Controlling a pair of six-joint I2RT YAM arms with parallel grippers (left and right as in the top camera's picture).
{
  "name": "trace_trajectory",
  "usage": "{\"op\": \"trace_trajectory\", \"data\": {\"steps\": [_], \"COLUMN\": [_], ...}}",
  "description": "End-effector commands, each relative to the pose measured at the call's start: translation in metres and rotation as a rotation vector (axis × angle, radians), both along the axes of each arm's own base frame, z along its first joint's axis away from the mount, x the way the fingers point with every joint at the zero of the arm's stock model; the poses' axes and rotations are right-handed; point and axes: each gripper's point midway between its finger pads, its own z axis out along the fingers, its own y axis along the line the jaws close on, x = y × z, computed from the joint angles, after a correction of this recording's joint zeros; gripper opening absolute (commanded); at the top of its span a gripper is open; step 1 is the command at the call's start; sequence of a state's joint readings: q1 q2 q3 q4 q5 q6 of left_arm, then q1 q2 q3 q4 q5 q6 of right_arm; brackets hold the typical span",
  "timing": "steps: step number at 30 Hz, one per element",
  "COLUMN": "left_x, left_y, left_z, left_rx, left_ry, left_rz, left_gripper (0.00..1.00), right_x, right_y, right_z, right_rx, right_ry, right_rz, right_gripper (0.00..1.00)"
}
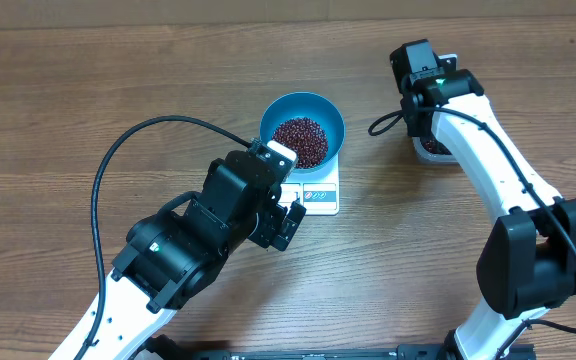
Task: Scoop item into bowl and weigh 150g on scale
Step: 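Lower the blue scoop into the tub and push through the beans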
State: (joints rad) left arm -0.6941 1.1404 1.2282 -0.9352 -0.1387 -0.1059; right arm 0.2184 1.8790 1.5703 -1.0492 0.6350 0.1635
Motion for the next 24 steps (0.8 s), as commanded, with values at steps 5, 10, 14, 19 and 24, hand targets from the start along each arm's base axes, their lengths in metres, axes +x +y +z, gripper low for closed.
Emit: {"op": "trace_trajectory", "data": {"steps": [5,10,14,19,24], "left_x": [-0.001,-0.001,-0.001,-0.001,-0.001], "left_y": [-0.001,-0.001,-0.001,-0.001,-0.001], "left_z": [-0.006,-0.006,-0.006,-0.006,-0.006], "left_rx": [-0.006,-0.006,-0.006,-0.006,-0.006], "left_ry": [0.022,0.022,0.022,0.022,0.022], "left_rz": [0.004,0.004,0.004,0.004,0.004], "left_gripper": [0.99,1.0,1.0,1.0,1.0], "right_x": [0.001,0.0,0.001,0.0,0.0], "right_y": [-0.01,-0.01,-0.005,-0.002,0.002], "right_z": [-0.004,-0.004,-0.007,-0.009,-0.011], "right_rx": [0.049,0.05,0.076,0.1,0.123], "right_ry": [0.019,0.02,0.027,0.032,0.038], "right_rz": [-0.001,-0.001,0.01,0.018,0.028], "right_gripper": [0.04,0.04,0.04,0.04,0.04]}}
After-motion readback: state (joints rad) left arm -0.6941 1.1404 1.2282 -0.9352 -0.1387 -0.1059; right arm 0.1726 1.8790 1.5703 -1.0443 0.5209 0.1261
